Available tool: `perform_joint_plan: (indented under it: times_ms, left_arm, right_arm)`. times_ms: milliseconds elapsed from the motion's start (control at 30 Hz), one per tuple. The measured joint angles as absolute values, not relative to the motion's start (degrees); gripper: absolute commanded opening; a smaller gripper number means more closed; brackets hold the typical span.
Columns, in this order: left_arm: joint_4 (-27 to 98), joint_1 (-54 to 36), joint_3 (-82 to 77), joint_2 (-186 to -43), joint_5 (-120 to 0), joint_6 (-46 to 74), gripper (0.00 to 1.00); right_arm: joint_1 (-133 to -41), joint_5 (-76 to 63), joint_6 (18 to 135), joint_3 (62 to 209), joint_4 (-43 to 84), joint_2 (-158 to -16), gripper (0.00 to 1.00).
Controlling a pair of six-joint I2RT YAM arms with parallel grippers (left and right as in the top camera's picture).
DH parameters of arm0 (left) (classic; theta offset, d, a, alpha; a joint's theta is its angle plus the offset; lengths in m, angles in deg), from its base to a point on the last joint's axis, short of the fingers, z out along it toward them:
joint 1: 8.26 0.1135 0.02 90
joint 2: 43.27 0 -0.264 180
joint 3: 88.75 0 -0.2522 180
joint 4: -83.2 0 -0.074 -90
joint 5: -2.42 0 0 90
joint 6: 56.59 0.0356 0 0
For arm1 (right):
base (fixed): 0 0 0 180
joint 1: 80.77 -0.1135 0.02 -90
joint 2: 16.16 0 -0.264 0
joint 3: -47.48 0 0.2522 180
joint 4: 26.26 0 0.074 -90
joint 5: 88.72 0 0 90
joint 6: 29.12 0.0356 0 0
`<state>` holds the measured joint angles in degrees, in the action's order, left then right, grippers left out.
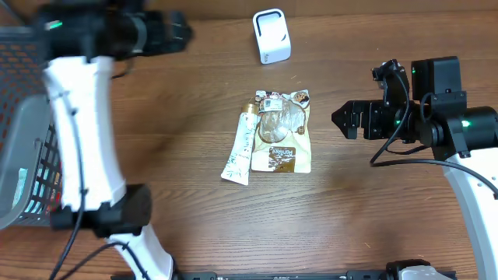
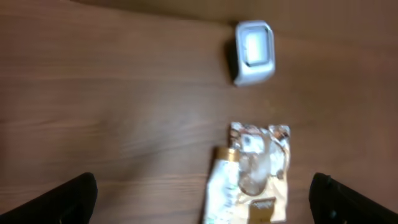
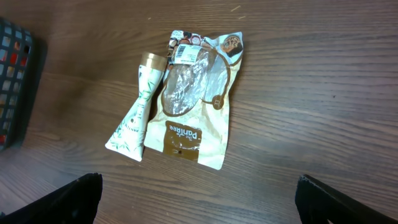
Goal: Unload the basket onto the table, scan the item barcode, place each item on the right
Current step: 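Return the left gripper to the basket and grasp the red spaghetti pack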
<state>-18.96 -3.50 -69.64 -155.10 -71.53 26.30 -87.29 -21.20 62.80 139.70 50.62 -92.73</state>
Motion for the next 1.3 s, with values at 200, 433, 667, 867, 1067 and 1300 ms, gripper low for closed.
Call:
perform_joint_plan:
  times_ms: [200, 433, 667, 867, 1067, 1300]
  left_arm:
    - [-24.47, 11.45, -70.28, -151.25, -71.64, 27.63, 1.00]
    - [-27.03, 28.69, -70.25, -151.62, -71.79, 27.78, 1.00]
    - [-26.55, 39.20, -70.25, -151.71, -71.96, 26.01, 0.99]
    - [-26.64, 44.97, -70.25, -153.59, -72.86, 22.71, 1.00]
    - [-27.07, 50.00, -70.25, -159.40, -72.68, 19.76, 1.00]
    - [-27.07, 51.34, -69.64, -162.31, -72.60, 19.35, 1.00]
  right_arm:
    - [-87.29, -21.22, 62.82, 139.70, 50.64, -92.73, 1.00]
    - [-87.29, -21.25, 62.80, 139.70, 50.90, -92.73, 1.00]
    - [-87.29, -21.25, 62.80, 139.70, 51.47, -92.73, 1.00]
    - [-87.29, -21.22, 62.80, 139.70, 51.58, -92.73, 1.00]
    - [-87.29, -21.22, 62.77, 139.70, 52.19, -92.73, 1.00]
    - [-87.29, -21.25, 62.80, 139.70, 52.21, -92.73, 1.00]
